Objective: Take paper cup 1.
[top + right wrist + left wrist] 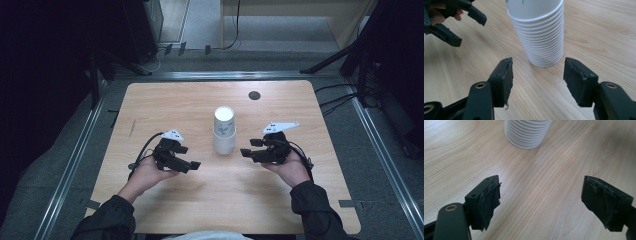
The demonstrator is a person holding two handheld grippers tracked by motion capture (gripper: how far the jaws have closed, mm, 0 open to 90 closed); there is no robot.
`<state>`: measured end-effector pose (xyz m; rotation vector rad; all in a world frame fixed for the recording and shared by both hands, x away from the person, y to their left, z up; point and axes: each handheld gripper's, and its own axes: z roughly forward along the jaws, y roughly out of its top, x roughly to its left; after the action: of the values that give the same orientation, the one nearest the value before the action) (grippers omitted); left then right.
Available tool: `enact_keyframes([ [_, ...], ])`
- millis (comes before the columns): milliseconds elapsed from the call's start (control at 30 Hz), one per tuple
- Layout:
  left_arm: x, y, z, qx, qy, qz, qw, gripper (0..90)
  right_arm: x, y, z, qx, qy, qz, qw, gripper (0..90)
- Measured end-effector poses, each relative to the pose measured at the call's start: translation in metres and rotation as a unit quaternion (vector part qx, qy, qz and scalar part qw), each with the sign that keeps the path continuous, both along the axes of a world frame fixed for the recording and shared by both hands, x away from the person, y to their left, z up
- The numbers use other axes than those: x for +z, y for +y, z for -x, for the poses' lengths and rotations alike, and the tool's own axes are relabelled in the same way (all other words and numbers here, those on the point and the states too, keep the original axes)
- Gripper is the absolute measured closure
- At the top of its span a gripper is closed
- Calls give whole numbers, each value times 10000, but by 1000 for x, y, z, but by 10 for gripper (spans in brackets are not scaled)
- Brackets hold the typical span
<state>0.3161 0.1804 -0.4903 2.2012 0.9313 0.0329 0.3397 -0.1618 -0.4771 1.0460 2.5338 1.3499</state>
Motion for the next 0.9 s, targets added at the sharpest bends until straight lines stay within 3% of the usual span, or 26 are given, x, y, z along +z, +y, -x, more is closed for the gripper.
enact_keyframes([
  [200,1,2,-1,-14,20,-23,10000,164,1,-1,-2,63,84,162,9998,411],
  [400,4,7,0,23,-9,-12,10000,168,4,0,1,222,-200,498,9983,369],
  [700,3,11,4,71,-105,-64,9999,168,12,1,-2,287,-251,508,9980,345],
  [900,3,14,7,99,-70,-70,9999,169,16,9,-5,482,-411,712,9955,339],
])
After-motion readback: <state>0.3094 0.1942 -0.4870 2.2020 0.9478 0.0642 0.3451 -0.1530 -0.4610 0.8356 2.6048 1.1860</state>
